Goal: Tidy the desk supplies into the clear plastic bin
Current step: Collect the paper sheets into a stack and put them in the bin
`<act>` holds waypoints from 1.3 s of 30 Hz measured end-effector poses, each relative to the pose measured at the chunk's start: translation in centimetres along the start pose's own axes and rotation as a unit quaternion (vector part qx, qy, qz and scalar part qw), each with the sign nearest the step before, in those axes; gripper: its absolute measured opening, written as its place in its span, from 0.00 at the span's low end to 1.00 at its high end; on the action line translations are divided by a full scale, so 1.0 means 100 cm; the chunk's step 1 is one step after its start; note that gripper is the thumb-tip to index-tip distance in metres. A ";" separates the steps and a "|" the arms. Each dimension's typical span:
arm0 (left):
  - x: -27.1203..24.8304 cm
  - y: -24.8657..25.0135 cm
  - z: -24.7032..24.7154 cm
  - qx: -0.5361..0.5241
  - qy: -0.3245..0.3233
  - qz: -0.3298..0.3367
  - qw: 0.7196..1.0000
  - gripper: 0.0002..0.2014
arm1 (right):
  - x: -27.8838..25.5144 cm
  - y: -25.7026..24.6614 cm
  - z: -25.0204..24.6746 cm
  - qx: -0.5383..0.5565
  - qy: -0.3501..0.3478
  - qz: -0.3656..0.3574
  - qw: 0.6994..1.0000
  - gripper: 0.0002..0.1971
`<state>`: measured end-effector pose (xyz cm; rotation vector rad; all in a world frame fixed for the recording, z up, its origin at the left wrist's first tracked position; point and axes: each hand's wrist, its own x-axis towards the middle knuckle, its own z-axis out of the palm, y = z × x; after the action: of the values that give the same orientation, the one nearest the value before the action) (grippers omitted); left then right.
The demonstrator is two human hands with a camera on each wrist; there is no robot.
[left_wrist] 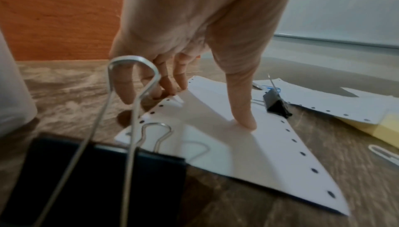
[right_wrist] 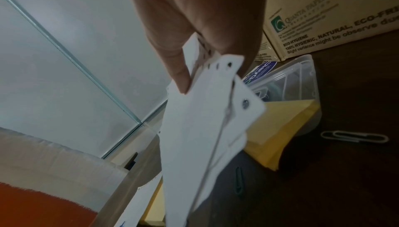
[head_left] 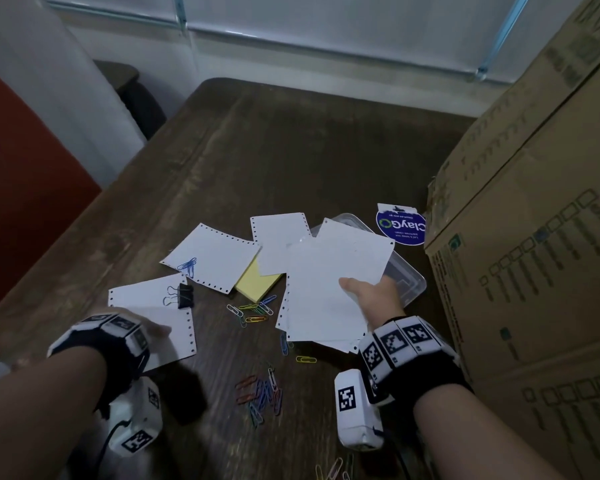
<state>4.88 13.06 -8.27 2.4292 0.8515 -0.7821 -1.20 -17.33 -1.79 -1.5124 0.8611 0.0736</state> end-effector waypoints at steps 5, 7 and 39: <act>-0.006 0.000 -0.002 -0.014 -0.038 -0.020 0.999 0.30 | 0.002 0.008 0.006 0.013 0.011 0.000 1.000 0.17; -0.016 0.002 0.000 -0.049 -0.034 -0.023 0.998 0.30 | 0.002 0.007 0.008 0.023 0.018 0.000 1.000 0.19; -0.034 0.146 0.051 0.193 0.078 0.294 0.933 0.37 | 0.028 0.003 -0.025 0.113 0.083 -0.066 0.988 0.27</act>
<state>10.56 -1.59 -6.64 2.8924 -0.0243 -0.5597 -0.46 -20.73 -3.05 -1.3716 0.8668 -0.2432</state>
